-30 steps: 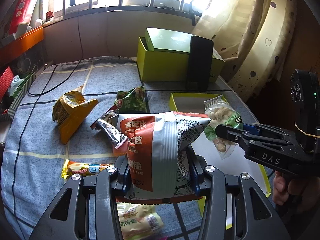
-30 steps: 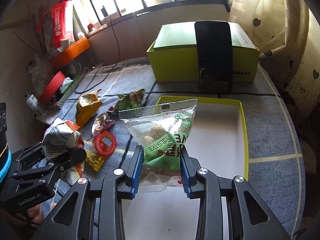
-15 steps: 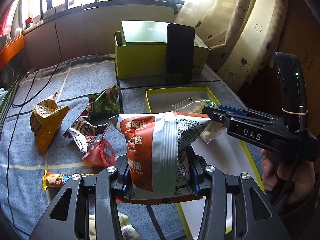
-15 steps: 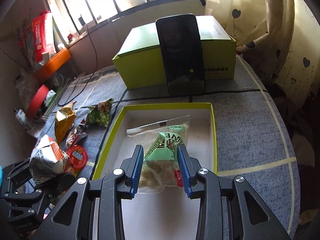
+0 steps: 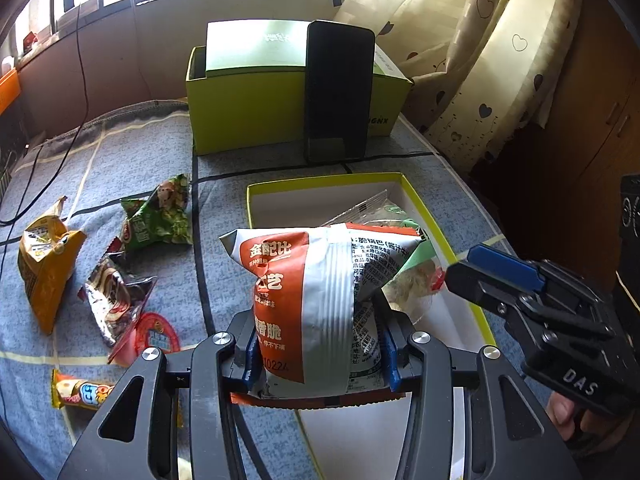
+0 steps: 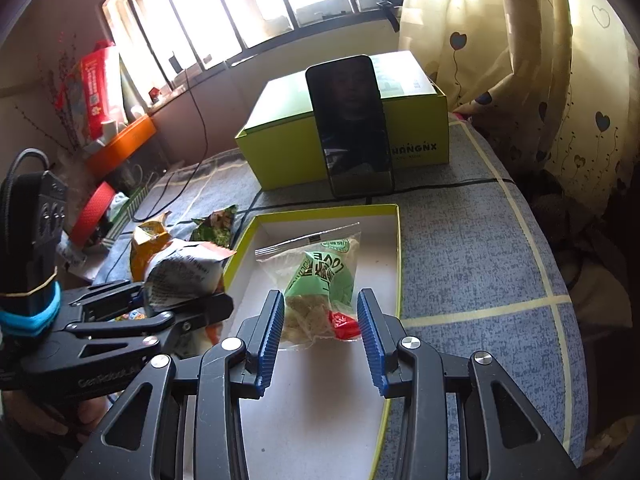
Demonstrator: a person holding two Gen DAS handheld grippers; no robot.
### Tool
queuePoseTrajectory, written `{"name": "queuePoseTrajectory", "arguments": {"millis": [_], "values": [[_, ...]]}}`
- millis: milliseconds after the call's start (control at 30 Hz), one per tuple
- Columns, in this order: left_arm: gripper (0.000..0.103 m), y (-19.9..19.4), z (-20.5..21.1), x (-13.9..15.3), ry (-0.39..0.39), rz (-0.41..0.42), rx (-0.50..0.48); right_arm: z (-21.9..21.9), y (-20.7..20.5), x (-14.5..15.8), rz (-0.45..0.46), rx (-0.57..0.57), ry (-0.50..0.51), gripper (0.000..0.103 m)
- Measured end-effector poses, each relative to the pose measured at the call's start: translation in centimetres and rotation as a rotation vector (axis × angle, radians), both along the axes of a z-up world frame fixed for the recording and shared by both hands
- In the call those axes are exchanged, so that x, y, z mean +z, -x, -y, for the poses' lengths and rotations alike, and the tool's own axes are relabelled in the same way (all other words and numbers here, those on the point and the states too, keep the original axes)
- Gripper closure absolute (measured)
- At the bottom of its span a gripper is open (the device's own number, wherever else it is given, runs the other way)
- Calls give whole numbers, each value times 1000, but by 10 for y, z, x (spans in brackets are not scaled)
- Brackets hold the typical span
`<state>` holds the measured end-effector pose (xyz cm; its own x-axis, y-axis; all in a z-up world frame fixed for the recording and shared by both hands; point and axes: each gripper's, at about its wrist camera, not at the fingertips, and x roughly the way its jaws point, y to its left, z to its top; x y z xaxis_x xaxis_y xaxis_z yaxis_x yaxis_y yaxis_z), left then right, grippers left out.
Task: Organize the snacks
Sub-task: 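Lower the white bag into the tray and open the left gripper, then withdraw both grippers from the tray back toward the snacks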
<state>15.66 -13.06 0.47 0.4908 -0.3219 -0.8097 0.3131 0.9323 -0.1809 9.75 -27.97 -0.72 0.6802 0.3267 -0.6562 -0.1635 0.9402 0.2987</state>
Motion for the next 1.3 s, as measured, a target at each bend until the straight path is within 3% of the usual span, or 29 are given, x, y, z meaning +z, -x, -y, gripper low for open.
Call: {"name": "queuePoseTrajectory", "arguments": {"millis": [100,200,300,867,1033,1167,1300], "values": [[52,-8,3,-7,31,-27,-11,2,4,-1,-4,8,5,67],[43,-9,4,-7,34,-13,-9,2,9,-2,-9,21,14,67],[40,-7,1,-3,48,-1,-6,-3,13,-4,-18,40,30,67],[39,21,-57,19,136,36,81,-63,29,-3,-83,180,43,67],[39,17,-61,13,193,-15,87,-79,31,-10,-107,208,48,67],[39,21,-56,18,217,2,60,-76,32,-13,-116,190,38,67],[39,22,-69,23,237,20,100,-64,24,-19,-127,117,15,67]]}}
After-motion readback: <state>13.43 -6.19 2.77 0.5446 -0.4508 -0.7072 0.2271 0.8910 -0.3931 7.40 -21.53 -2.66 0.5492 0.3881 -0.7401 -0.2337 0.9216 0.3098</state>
